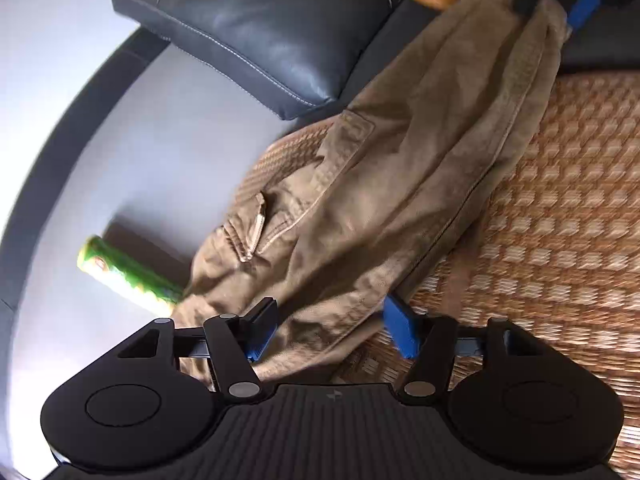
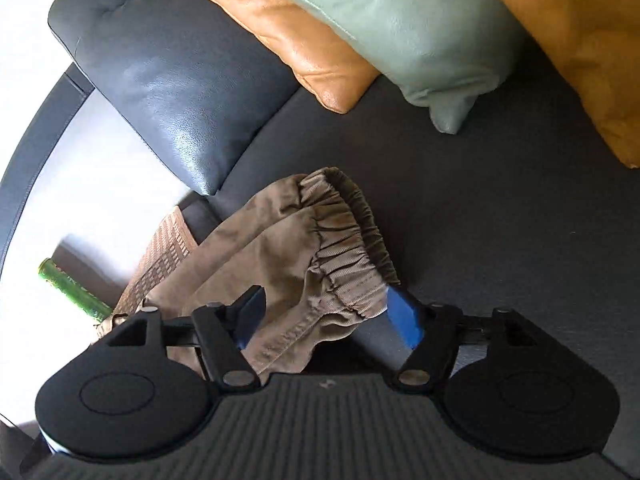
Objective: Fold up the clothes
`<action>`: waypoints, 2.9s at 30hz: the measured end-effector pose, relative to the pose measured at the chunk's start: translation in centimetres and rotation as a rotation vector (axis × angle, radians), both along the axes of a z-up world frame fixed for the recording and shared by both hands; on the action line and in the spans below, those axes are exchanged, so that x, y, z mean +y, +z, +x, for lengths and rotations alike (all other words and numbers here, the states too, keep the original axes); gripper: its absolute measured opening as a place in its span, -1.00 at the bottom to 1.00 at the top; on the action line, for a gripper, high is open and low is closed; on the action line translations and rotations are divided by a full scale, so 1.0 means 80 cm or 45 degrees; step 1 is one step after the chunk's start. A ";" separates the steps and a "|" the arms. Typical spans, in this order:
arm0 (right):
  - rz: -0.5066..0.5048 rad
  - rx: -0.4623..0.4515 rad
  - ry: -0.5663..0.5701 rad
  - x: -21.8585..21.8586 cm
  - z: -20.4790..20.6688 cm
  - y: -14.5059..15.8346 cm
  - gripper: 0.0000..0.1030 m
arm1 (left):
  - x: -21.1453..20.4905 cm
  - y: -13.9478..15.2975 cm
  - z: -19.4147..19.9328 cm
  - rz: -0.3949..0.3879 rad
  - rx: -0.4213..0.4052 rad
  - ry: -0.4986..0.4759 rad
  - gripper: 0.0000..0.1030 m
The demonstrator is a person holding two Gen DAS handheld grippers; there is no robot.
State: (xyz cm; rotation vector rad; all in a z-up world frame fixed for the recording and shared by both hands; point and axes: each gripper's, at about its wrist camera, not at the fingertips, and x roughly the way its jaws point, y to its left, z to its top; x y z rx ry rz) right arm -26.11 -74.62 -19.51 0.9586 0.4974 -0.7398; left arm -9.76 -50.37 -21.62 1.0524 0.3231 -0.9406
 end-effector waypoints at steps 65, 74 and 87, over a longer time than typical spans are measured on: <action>-0.467 -0.227 1.394 0.584 0.506 0.323 -0.86 | 0.414 0.058 0.230 -1.002 1.155 0.880 -0.33; -0.277 0.034 1.584 0.648 0.509 0.237 -0.10 | 0.526 0.047 0.239 -0.994 1.141 1.087 -0.19; 0.116 -0.137 1.147 0.444 0.340 0.200 0.25 | 0.580 0.099 0.375 -0.936 0.717 1.336 0.43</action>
